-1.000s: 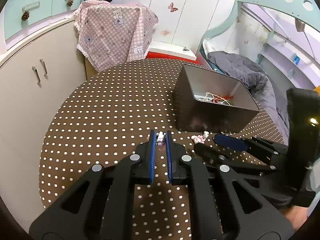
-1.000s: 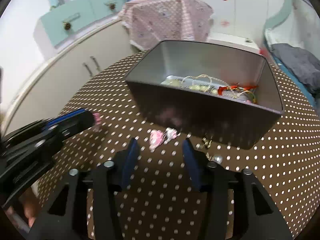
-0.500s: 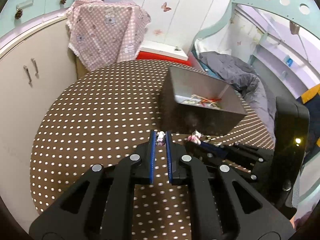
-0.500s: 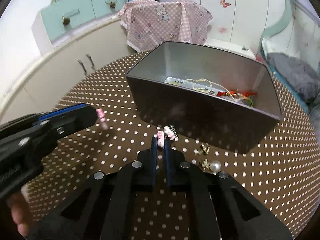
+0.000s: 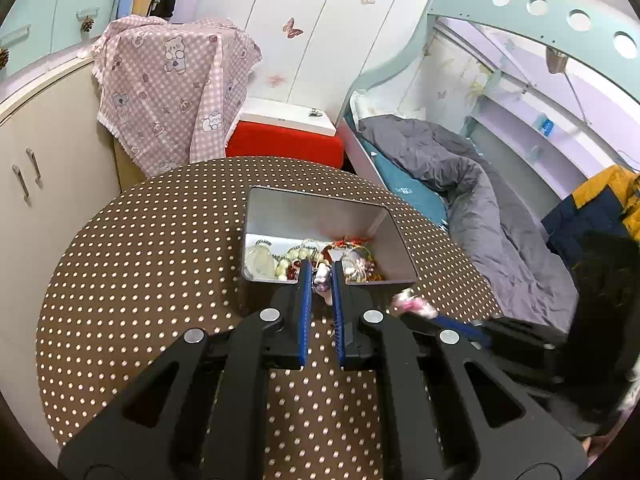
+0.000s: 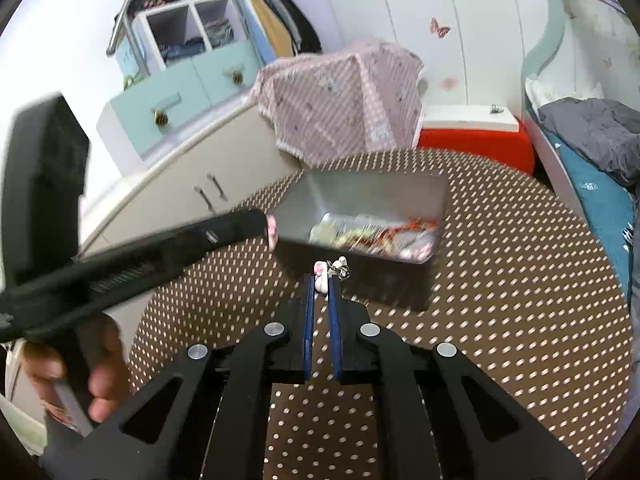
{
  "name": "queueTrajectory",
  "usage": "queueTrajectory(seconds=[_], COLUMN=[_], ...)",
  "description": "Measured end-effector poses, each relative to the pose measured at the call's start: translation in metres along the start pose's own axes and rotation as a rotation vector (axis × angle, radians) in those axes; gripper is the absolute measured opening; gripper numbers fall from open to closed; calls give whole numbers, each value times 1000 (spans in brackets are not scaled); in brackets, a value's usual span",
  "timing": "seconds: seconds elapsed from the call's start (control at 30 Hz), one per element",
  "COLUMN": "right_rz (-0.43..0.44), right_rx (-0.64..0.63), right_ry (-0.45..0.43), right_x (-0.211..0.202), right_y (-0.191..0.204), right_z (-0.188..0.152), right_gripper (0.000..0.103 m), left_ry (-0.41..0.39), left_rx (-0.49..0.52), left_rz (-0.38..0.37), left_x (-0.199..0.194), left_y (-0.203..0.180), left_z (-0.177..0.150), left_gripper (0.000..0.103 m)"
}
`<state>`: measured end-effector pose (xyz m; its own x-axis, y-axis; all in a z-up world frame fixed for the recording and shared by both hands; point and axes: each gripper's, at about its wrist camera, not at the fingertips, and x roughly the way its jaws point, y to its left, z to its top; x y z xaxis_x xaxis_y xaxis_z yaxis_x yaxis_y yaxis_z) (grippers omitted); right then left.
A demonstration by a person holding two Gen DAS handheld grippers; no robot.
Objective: Organize jewelry
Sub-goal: 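Carry the pink charms into the metal box and open both tools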
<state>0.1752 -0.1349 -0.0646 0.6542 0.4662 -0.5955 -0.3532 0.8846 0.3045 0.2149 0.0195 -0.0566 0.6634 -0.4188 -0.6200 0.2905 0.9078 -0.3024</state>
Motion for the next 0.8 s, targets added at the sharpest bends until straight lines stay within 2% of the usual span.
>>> queueTrajectory(seconds=[0.13, 0.23, 0.4, 0.6, 0.8], right_rz=[-26, -45, -48, -55, -59], right_rx=[5, 10, 24, 29, 28], right_ry=[-21, -16, -4, -2, -4], right_x=[1, 8, 19, 23, 26], right_y=[-13, -22, -32, -36, -37], right_z=[11, 17, 19, 19, 20], right_gripper=[5, 5, 6, 6, 6], left_ry=[11, 30, 31, 54, 51], left_rx=[-2, -7, -22, -48, -20], left_rz=[4, 31, 36, 33, 36], left_x=[12, 20, 29, 38, 38], left_y=[-3, -4, -2, 1, -2], left_z=[8, 9, 15, 16, 15], left_gripper=[10, 10, 10, 10, 10])
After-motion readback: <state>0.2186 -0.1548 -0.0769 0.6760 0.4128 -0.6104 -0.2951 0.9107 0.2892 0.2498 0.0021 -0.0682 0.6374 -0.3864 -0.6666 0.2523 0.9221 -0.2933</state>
